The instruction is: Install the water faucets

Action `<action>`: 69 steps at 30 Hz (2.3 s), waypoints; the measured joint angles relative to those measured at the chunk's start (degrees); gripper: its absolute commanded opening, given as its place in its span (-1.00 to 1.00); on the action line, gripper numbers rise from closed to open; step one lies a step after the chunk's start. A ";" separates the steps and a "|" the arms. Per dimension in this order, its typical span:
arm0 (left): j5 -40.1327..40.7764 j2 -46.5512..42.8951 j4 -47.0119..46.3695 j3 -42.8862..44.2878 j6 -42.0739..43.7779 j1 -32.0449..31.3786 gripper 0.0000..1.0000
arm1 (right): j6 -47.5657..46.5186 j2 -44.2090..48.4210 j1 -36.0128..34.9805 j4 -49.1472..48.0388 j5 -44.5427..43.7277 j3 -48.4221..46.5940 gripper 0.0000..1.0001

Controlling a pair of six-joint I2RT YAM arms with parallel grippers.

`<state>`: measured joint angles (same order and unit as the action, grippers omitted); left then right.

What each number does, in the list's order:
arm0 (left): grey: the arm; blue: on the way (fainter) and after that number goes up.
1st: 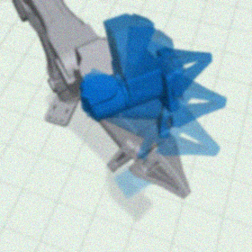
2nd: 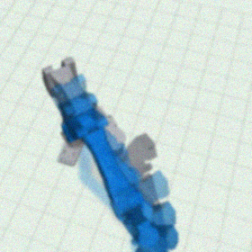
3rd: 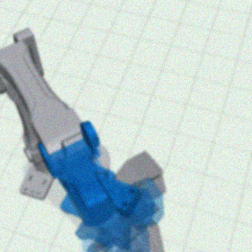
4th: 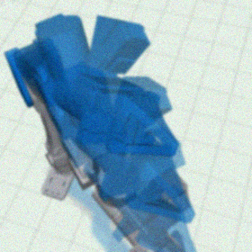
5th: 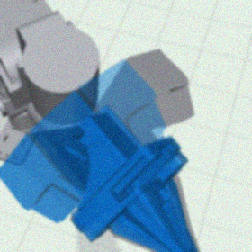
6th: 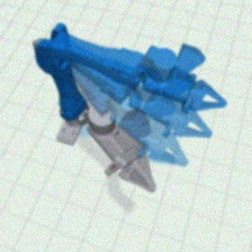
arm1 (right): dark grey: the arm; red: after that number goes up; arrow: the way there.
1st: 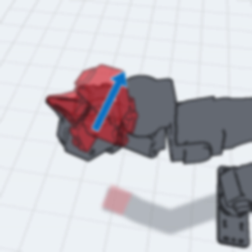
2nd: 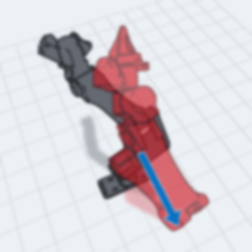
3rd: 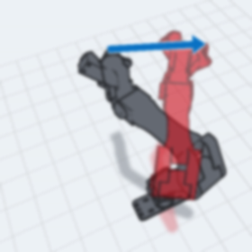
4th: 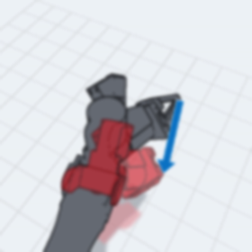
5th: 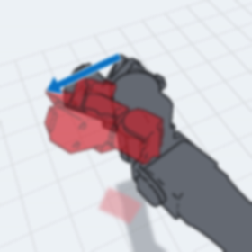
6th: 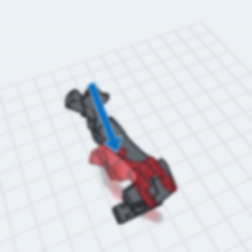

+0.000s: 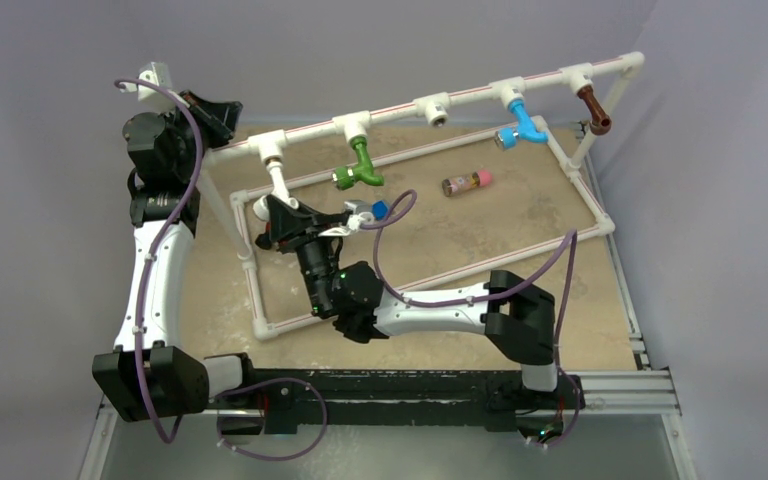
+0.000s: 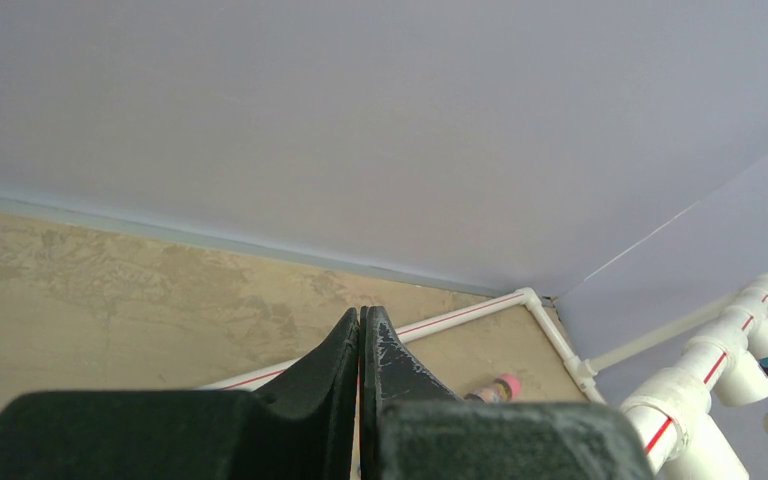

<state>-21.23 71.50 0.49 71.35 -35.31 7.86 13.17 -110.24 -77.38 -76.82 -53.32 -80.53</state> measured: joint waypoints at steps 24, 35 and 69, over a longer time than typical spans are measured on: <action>-0.50 0.00 -0.13 -0.02 -0.13 0.02 -1.00 | 55.04 4.37 1.75 11.43 0.74 4.26 -1.00; -0.63 -0.07 -0.09 -0.07 -0.15 0.02 -1.00 | 58.21 4.85 2.21 11.26 2.43 5.51 -0.28; -1.11 -0.11 -0.02 -0.09 -0.31 0.28 -1.00 | 45.00 15.04 4.42 2.19 7.96 16.02 0.40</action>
<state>-22.35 71.40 0.47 71.26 -35.62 8.14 58.17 -95.20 -72.97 -74.63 -45.36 -64.51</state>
